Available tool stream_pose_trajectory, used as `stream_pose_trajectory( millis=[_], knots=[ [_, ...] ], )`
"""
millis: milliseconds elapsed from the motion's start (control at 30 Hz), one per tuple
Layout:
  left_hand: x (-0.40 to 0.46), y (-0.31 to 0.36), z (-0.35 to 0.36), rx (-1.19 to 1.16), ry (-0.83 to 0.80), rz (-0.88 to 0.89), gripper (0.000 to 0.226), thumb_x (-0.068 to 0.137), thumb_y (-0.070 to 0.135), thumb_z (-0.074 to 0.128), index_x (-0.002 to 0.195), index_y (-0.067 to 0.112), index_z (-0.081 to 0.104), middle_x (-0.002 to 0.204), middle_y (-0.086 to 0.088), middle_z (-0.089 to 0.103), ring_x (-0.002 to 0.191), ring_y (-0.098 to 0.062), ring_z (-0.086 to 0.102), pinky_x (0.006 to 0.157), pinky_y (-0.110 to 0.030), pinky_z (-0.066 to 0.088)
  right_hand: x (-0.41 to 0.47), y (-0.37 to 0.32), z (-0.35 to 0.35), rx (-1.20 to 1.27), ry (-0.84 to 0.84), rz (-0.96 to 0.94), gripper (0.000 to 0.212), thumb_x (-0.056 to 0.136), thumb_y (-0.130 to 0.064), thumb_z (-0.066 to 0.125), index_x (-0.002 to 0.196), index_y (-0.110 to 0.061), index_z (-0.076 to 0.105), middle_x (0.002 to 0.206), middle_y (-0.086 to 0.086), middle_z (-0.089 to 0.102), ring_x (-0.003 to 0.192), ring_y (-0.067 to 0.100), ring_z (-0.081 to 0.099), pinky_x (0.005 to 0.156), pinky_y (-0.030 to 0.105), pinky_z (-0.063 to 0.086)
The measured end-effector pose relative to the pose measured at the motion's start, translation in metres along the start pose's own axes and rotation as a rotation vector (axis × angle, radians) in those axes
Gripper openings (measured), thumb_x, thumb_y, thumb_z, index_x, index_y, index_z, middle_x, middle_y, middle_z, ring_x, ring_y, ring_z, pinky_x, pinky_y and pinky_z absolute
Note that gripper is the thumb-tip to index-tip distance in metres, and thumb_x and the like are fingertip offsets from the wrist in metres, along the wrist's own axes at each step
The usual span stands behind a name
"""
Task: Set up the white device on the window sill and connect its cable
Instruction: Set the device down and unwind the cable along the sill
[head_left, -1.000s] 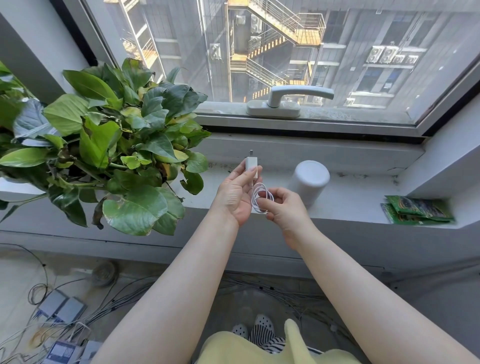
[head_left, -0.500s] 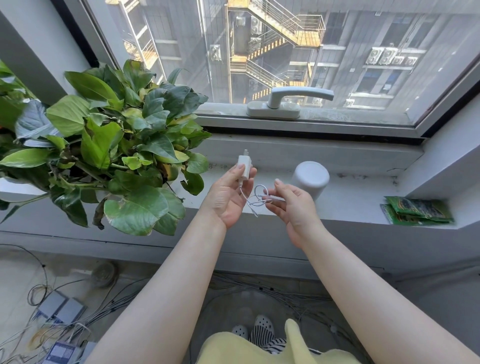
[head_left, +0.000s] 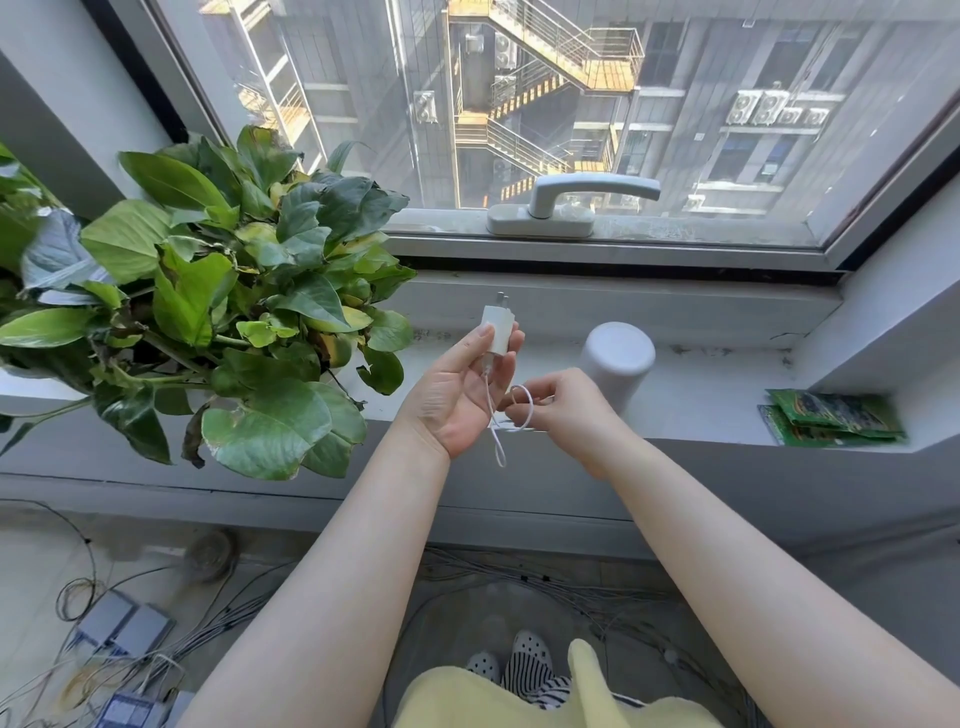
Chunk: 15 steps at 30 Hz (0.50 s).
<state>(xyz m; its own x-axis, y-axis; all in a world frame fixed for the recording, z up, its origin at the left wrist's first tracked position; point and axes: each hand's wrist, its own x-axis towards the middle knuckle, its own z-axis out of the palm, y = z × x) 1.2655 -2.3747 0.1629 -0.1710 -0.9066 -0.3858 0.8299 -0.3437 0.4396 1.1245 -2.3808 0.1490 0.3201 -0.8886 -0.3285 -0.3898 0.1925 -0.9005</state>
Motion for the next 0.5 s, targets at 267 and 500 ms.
stream_pose_trajectory(
  millis=[267,500],
  knots=[
    [0.005,0.009,-0.006,-0.043,0.088,0.102,0.016,0.09,0.011,0.056,0.104,0.004,0.061,0.098,-0.006,0.065,0.09,-0.014,0.066,0.062,-0.015,0.057,0.004,0.0,-0.011,-0.233,0.143,-0.118,0.013,0.088,-0.017,0.062,0.082,-0.01,0.071,0.071,0.004,0.067,0.058,0.015,0.054,0.06,0.026,0.05],
    [0.005,0.009,0.004,-0.127,0.011,0.063,0.021,0.088,0.012,0.057,0.106,0.002,0.06,0.103,-0.007,0.066,0.089,-0.014,0.068,0.069,-0.015,0.056,0.004,-0.002,-0.006,0.226,0.005,0.133,0.028,0.094,-0.021,0.048,0.092,-0.008,0.072,0.073,0.004,0.064,0.057,0.012,0.055,0.059,0.022,0.051]
  ],
)
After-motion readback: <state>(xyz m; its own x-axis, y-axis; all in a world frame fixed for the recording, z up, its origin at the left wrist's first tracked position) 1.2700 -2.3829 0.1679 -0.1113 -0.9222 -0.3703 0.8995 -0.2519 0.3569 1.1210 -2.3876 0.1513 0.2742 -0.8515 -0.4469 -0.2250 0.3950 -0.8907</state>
